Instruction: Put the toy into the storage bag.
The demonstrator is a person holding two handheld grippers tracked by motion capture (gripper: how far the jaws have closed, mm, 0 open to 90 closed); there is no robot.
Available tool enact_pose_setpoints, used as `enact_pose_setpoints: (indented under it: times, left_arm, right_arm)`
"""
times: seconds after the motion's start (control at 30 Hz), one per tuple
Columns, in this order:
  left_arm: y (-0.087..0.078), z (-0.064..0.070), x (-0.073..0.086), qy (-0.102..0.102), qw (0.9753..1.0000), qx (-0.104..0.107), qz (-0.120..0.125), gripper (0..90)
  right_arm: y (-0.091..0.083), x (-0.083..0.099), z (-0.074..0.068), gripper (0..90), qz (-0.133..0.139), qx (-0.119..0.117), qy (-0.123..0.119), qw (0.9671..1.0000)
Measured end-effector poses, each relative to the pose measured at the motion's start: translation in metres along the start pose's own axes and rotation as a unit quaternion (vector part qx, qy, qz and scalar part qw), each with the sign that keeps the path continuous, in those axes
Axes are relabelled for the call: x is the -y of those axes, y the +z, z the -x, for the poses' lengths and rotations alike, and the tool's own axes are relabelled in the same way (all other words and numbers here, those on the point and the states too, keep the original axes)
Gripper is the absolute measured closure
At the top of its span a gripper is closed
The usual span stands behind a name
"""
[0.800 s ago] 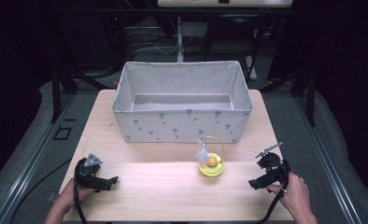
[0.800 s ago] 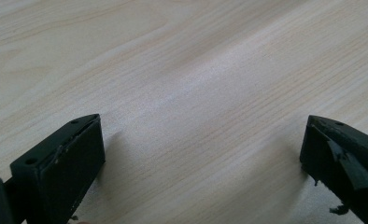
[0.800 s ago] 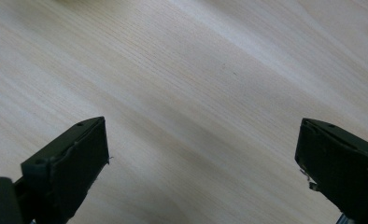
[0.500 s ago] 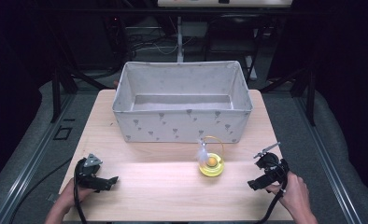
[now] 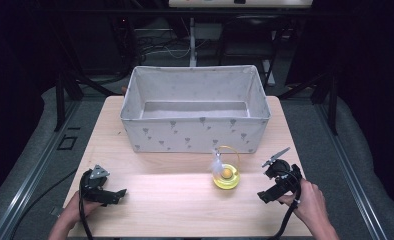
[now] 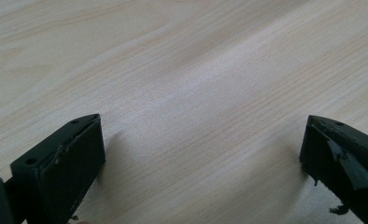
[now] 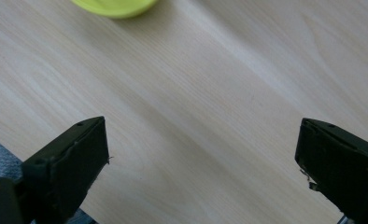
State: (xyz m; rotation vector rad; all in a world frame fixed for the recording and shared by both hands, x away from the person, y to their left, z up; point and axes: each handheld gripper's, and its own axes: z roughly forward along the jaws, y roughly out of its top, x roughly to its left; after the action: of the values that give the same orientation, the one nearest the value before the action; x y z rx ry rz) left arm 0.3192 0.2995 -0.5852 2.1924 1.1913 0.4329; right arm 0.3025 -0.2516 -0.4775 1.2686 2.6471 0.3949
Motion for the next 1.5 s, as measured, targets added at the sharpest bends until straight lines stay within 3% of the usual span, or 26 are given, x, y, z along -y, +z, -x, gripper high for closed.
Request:
enact_pose_setpoints:
  times: [0.37, 0.83, 1.03, 1.27, 1.3, 1.33, 1.37, 1.5]
  left_arm:
    - [0.0, 0.0, 0.0, 0.0, 1.0, 0.0, 0.0, 0.0]
    - [0.0, 0.0, 0.0, 0.0, 1.0, -0.001, 0.0, 0.0]
    - [0.0, 0.0, 0.0, 0.0, 1.0, 0.0, 0.0, 0.0]
    - [0.0, 0.0, 0.0, 0.0, 1.0, 0.0, 0.0, 0.0]
    - [0.0, 0.0, 0.0, -0.001, 1.0, 0.0, 0.0, 0.0]
    - [0.0, 0.0, 0.0, -0.001, 1.0, 0.0, 0.0, 0.0]
    - [0.0, 0.0, 0.0, -0.001, 1.0, 0.0, 0.0, 0.0]
    - [0.0, 0.0, 0.0, -0.002, 1.0, -0.001, 0.0, 0.0]
  right_arm:
    - [-0.011, -0.029, -0.018, 0.0, 0.017, -0.01, -0.047, 0.9987]
    - [-0.025, -0.059, -0.02, 0.2, 0.029, -0.027, -0.08, 0.996]
    - [-0.027, -0.079, -0.021, 4.1, 0.019, -0.037, -0.099, 0.9943]
    - [-0.033, -0.096, -0.024, 18.5, 0.009, -0.048, -0.122, 0.9913]
    - [-0.036, -0.103, -0.026, 25.9, 0.003, -0.044, -0.134, 0.9901]
    - [-0.036, -0.103, -0.026, 25.9, 0.003, -0.044, -0.134, 0.9901]
    - [-0.04, -0.11, -0.027, 36.2, -0.003, -0.038, -0.144, 0.9889]
    - [-0.042, -0.119, -0.028, 48.2, -0.003, -0.03, -0.151, 0.988]
